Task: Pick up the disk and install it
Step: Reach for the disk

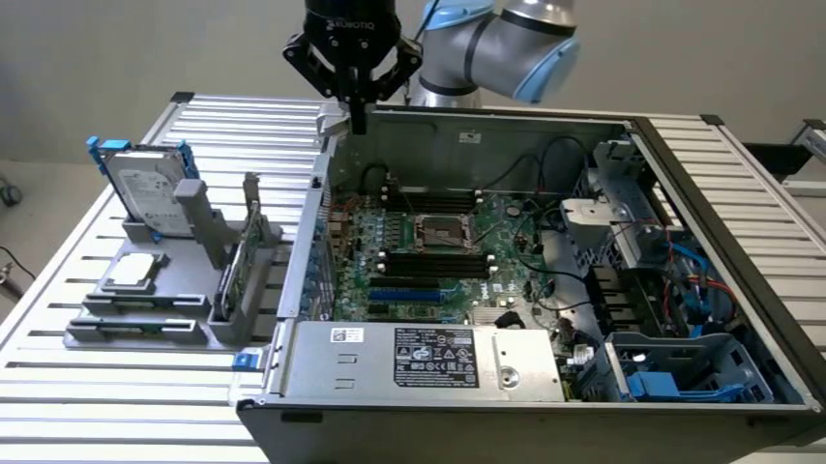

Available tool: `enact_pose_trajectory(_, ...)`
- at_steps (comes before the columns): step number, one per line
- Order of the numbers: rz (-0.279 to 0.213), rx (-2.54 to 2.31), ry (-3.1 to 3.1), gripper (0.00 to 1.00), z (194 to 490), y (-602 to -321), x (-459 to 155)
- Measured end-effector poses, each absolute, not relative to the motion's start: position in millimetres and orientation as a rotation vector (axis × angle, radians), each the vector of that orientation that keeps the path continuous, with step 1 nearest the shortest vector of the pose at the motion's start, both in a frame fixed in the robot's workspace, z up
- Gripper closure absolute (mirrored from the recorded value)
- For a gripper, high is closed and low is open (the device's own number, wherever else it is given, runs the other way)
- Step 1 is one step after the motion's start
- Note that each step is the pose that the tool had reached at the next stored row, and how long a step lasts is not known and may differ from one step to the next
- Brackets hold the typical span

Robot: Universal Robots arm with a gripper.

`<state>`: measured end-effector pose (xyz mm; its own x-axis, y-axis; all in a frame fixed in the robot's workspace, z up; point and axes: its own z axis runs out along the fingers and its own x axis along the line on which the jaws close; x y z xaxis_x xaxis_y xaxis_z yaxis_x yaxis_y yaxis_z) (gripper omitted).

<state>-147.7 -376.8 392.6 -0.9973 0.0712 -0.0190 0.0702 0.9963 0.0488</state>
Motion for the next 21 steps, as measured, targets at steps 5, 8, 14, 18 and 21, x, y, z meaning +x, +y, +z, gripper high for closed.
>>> enact_pose_trajectory(5, 0.075, 0.110, 3.118, 0.89, 393, -365, -163)
enact_pose_trajectory(8, 0.075, 0.110, 3.118, 0.89, 393, -360, -174)
enact_pose_trajectory(14, 0.075, 0.110, 3.118, 0.89, 393, -351, -197)
enact_pose_trajectory(18, 0.075, 0.110, 3.118, 0.89, 393, -343, -212)
enact_pose_trajectory(21, 0.075, 0.110, 3.118, 0.89, 393, -337, -225)
